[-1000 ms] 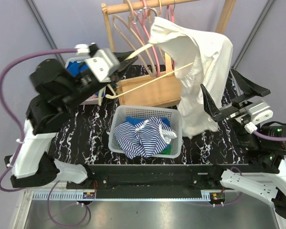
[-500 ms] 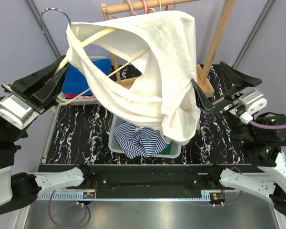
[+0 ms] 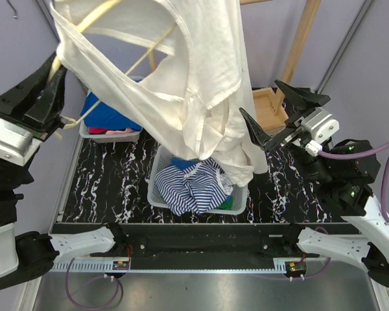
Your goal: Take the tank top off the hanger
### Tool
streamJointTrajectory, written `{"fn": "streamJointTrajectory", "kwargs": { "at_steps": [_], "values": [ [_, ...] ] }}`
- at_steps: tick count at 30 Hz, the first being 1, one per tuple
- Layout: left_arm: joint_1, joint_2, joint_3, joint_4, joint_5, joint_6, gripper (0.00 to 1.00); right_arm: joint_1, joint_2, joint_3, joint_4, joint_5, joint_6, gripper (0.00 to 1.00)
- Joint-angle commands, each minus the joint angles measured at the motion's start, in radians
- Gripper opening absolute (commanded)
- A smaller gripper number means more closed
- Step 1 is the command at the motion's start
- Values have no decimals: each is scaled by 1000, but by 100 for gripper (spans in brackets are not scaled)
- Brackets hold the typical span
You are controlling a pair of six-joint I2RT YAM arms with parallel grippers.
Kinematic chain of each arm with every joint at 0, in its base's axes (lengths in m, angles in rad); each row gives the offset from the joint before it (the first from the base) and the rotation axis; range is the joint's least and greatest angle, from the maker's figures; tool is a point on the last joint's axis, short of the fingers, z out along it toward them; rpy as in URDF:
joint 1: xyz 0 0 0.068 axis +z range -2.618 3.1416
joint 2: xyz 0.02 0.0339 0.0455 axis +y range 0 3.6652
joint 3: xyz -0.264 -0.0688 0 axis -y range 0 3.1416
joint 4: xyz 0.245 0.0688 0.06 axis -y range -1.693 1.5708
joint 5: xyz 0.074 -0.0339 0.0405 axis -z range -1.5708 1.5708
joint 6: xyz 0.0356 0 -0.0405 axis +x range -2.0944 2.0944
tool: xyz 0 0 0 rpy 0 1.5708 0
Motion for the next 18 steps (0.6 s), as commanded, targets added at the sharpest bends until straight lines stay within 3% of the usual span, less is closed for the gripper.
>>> {"fn": "streamJointTrajectory", "kwargs": {
  "at_steps": [1,6,9,13,18],
  "values": [
    [4,15,107,294,-68,55,0,4,-8,51,13,-29,24,100],
    [4,31,155,260,-45,52,0,6,-23,41,13,-29,23,100],
    [5,22,141,132,3,20,0,4,-29,28,13,-21,18,100],
    [20,-25,9,-51,95,-35,0,4,-35,12,12,-35,29,100],
    [22,-99,-205,-113,112,-83,0,6,-49,38,-49,-162,110,100]
  ]
}}
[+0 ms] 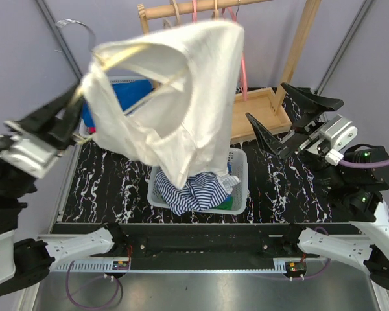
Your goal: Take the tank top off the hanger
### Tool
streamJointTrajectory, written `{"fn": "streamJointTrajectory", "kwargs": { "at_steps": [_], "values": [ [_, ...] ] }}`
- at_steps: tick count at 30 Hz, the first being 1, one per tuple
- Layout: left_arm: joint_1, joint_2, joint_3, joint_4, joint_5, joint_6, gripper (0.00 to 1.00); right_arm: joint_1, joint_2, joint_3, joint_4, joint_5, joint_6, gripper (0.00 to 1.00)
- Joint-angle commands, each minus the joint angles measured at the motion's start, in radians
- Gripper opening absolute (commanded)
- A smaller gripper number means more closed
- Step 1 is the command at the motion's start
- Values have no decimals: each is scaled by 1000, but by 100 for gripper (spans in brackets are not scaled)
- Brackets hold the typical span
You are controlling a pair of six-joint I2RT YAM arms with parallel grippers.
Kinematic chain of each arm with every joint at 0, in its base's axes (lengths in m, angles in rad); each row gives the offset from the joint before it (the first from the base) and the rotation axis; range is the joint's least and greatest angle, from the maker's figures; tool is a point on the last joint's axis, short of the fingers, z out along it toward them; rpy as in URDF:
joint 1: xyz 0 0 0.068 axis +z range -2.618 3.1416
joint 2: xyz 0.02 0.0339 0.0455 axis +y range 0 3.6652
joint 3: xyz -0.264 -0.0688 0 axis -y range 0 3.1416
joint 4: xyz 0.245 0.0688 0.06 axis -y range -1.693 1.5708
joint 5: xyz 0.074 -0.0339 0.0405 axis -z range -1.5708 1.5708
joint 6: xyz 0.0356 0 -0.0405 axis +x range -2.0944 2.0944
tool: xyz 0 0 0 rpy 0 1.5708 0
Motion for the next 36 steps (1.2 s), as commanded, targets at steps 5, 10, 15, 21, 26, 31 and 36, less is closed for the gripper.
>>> {"fn": "streamJointTrajectory", "kwargs": {
  "at_steps": [5,10,15,21,26,31,36],
  "values": [
    [5,-51,-247,-27,55,-81,0,4,-7,6,-106,-168,161,100],
    [5,-53,-272,-16,59,-86,0,4,-21,-61,-159,-127,207,100],
    [5,-51,-261,-22,76,-98,0,4,-59,-161,-161,-10,211,100],
    [5,-33,-267,-4,72,-98,0,6,13,-213,-196,89,269,97],
    [5,-5,-252,-1,58,-104,0,6,51,-290,-143,266,306,100],
    [5,21,-232,-1,59,-115,0,33,56,-334,-127,358,329,100],
    [5,33,-227,5,71,-131,0,52,48,-336,-115,421,274,69]
  ]
}}
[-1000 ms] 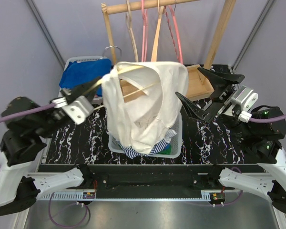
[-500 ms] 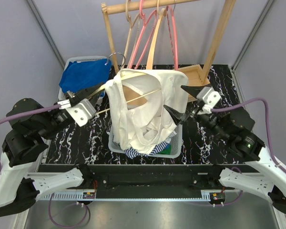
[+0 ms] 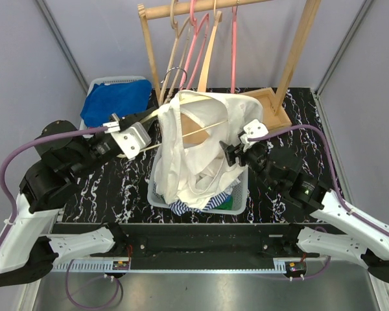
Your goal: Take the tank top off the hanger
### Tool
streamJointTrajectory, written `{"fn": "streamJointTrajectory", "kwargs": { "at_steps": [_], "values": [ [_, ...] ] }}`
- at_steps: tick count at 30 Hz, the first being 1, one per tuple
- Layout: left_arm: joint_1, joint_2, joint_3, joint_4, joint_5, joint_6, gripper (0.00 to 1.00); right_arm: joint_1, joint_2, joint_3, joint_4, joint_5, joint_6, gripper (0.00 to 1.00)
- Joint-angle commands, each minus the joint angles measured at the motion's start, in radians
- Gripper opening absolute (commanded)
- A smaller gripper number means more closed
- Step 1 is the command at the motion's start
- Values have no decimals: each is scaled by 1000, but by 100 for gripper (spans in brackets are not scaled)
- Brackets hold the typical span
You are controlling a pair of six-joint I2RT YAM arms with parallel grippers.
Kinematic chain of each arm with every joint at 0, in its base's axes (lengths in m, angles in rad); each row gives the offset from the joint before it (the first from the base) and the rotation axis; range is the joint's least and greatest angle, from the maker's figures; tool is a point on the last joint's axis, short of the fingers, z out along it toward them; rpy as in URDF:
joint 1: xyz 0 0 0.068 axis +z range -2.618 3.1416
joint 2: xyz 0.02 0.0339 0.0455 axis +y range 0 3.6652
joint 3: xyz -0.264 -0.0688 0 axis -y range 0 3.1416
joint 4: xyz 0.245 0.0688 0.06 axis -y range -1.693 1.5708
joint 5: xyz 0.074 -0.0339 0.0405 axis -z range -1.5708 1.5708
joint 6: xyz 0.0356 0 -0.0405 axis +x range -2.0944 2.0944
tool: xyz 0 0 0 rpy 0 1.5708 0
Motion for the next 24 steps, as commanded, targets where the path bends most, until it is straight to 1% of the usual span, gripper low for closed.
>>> {"fn": "streamJointTrajectory", "kwargs": {
  "at_steps": [1,2,3,4,5,7,8,9,11,14,17,18,19,21,23,24],
  "values": [
    [4,-9,52,137,14,-32,0,13,-26,18,62,116,-30,57],
    [4,-11,52,137,13,-29,0,15,-35,28,51,127,-33,30],
    [4,-11,49,140,9,-27,0,15,-51,50,42,135,-33,23],
    [4,-11,46,148,6,-27,0,13,-55,61,27,139,-35,20],
    [4,-11,43,151,4,-27,0,15,-66,72,-1,141,-32,25],
    [4,-14,40,158,7,-29,0,13,-84,95,-30,141,-26,26],
    [4,-14,35,158,10,-29,0,15,-91,98,-49,141,-24,24],
    [4,-14,32,162,13,-29,0,13,-104,98,-52,144,-23,15],
    [4,-16,32,162,17,-30,0,13,-115,97,-59,156,-27,8],
    [4,-19,23,166,20,-29,0,13,-123,113,-88,145,-13,12],
    [4,-22,18,166,21,-21,0,13,-123,153,-136,131,-4,9],
    [4,-26,10,163,23,-13,0,15,-126,167,-138,153,-9,6],
    [4,-37,4,165,26,-4,0,13,-130,172,-138,164,-33,4],
    [4,-46,-13,159,26,10,0,13,-147,179,-110,220,-65,3],
    [4,-58,-19,149,32,5,0,15,-150,196,-78,266,-137,4],
    [4,-62,-28,140,35,4,0,15,-147,204,-63,333,-168,4]
  ]
}}
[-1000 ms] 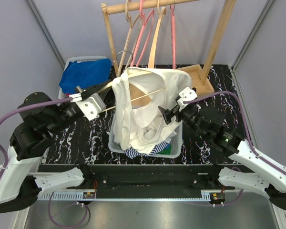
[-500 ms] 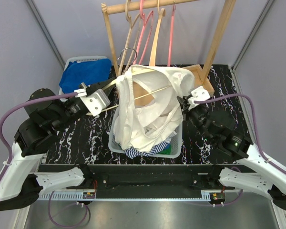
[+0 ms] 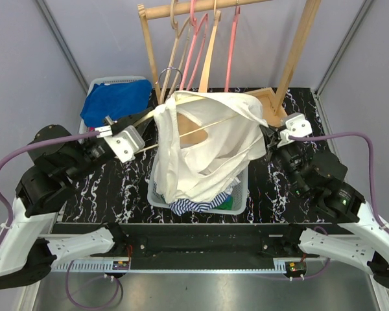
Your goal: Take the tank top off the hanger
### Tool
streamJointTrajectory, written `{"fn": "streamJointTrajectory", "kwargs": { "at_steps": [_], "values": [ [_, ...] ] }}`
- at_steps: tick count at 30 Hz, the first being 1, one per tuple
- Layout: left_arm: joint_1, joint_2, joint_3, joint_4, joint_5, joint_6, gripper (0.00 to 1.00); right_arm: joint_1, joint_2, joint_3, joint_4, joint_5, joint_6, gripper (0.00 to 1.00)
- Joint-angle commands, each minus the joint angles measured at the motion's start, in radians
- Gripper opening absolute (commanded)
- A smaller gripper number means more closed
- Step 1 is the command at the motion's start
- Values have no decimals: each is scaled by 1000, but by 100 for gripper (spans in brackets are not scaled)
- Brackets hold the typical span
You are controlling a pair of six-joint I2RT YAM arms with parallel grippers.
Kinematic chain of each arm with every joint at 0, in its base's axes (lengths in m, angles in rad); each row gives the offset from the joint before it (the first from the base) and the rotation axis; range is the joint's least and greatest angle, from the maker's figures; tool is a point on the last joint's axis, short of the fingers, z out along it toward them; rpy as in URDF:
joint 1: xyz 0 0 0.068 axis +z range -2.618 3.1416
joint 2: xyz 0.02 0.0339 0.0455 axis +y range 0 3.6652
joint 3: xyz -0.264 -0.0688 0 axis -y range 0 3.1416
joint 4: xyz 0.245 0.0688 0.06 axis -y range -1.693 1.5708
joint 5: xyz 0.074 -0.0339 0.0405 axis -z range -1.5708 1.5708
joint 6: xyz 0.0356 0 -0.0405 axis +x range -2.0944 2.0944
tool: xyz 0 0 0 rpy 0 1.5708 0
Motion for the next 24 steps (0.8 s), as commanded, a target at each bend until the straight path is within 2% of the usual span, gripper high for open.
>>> {"fn": "streamJointTrajectory", "kwargs": {
  "at_steps": [1,3,7,10,18,22,24],
  "values": [
    [4,-44,-13,112,34,2,0,6,-7,77,97,195,-172,6],
    [4,-51,-27,108,46,-16,0,6,10,106,160,254,-247,5],
    [4,-61,-58,100,81,-39,0,5,44,149,368,265,-451,4],
    [4,-63,-47,72,118,-47,0,5,98,182,416,272,-543,6],
    [4,-66,12,-61,219,-39,0,-15,145,134,426,274,-547,11],
    [4,-89,8,-21,151,-44,0,-58,103,96,394,292,-530,14],
    [11,-109,-23,73,106,-59,0,-67,81,71,360,294,-476,14]
  ]
}}
